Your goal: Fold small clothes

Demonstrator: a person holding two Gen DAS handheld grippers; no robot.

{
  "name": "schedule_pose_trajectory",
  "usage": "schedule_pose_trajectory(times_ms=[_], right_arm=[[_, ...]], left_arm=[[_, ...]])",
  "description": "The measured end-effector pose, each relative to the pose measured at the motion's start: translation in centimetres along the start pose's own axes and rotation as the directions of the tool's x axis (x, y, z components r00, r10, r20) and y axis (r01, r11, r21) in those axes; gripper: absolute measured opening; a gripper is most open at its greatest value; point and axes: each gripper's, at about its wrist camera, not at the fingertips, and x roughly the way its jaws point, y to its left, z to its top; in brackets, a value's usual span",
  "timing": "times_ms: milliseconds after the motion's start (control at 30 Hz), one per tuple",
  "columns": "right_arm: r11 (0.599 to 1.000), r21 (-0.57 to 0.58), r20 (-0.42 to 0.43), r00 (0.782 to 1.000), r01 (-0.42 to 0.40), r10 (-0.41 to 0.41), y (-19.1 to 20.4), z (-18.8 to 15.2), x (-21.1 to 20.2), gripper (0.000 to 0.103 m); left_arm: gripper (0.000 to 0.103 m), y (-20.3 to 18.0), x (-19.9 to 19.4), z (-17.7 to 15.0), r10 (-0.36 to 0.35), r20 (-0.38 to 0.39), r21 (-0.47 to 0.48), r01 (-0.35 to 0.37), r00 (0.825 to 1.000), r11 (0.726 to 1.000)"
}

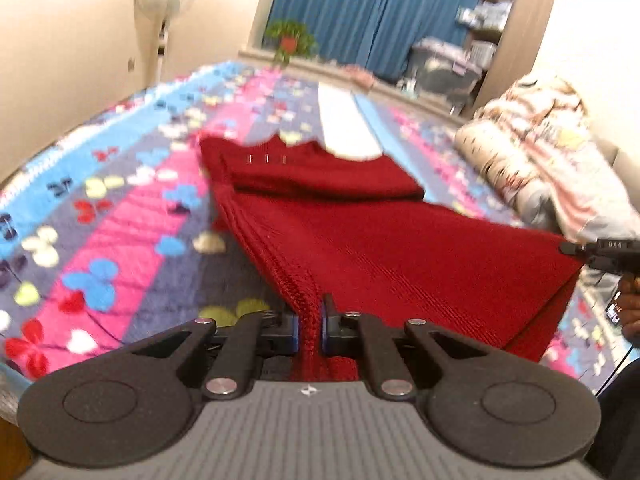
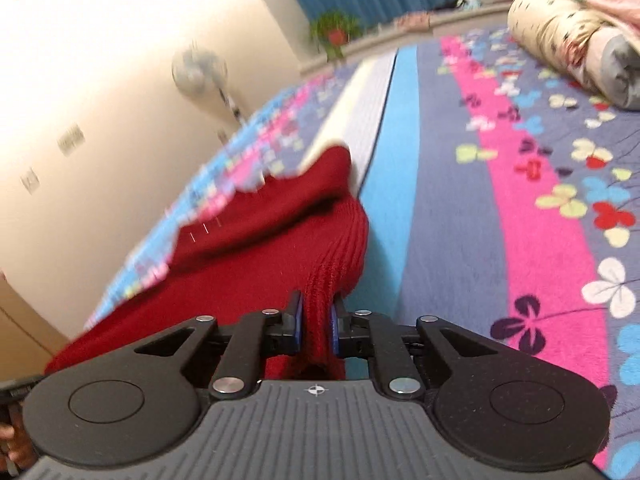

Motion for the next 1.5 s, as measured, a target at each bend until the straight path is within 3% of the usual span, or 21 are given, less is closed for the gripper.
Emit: schedule_pose_trajectory(times_ms=[33,233,400,633,767,867,967,1067,1100,1133,1200,1267,1367,1433,1500], right_arm=[[1.000,0.011,0.020,1.000,-0.006,0.006,0.0,0.0,-1.1,0.006],[0.995,0.085,0.112,0.992,-0.059,0.049,-0.7,-2.4,-9.9,0.005],[0.990,0.132,0.110,0.993,-0.047,0.032,-0.9,-4.9,-12.7,0.005],[0.990,0.138,0.038,0.999,-0.008,0.003,-1.6,-3.1,-7.3,0.005],[0.994,0.107,-0.001,1.000,0.005,-0.005,-2.2,1.2,-2.4,0.005],[0.997,0.070,-0.018,0.999,0.035,-0.034,-2.4,5.4,2.8,0.005],[0.998,0.062,-0.039,0.999,0.023,-0.021,-2.7,8.1,8.7,0.009],[0.987,0.006,-0.037,0.987,0.159,-0.159,-3.6,7.4,12.7,0.018],[0.987,0.004,-0.026,0.987,0.158,-0.158,-4.4,6.5,13.0,0.018],[0.991,0.015,-0.034,0.991,0.131,-0.131,-5.2,5.6,13.1,0.018],[0.988,0.046,-0.148,0.979,0.149,-0.141,-6.2,4.7,14.1,0.018],[0.994,0.036,-0.110,0.989,0.102,-0.097,-6.1,4.2,14.2,0.036],[0.995,0.023,-0.165,0.982,0.097,-0.092,-6.1,3.4,15.8,0.042],[0.997,0.053,-0.175,0.983,0.056,-0.046,-6.2,3.2,16.6,0.046],[0.997,0.064,-0.179,0.983,0.037,-0.025,-6.1,2.9,17.2,0.050]], left_arm=[[0.009,0.1,-1.2,0.4,-0.010,0.016,-0.001,0.010,1.000,1.000],[0.009,0.6,-10.1,0.7,-0.104,0.100,-0.002,0.104,0.990,0.995],[0.009,2.2,-10.7,-0.6,-0.102,0.071,-0.049,0.105,0.992,0.993],[0.009,5.1,-4.6,1.7,-0.066,0.009,-0.110,0.067,0.998,0.992],[0.010,7.1,1.1,6.1,-0.050,-0.005,-0.105,0.049,0.999,0.993],[0.010,9.5,7.0,9.5,-0.035,-0.035,-0.176,0.028,0.999,0.984],[0.017,12.9,12.9,10.2,-0.033,-0.077,-0.316,0.007,0.997,0.949],[0.023,15.7,15.6,8.7,0.011,-0.190,-0.454,-0.098,0.982,0.886],[0.027,16.1,15.2,8.8,0.022,-0.177,-0.467,-0.103,0.984,0.878],[0.043,16.2,14.5,8.9,0.023,-0.134,-0.461,-0.083,0.991,0.884],[0.054,16.3,14.2,9.2,0.033,-0.113,-0.427,-0.079,0.993,0.901],[0.054,16.6,14.8,9.1,0.028,-0.147,-0.411,-0.087,0.989,0.907],[0.061,16.5,15.7,8.8,0.024,-0.195,-0.391,-0.100,0.981,0.915],[0.071,16.0,16.7,8.7,0.024,-0.229,-0.349,-0.105,0.973,0.931],[0.072,15.0,17.8,8.1,0.047,-0.271,-0.296,-0.130,0.961,0.946]])
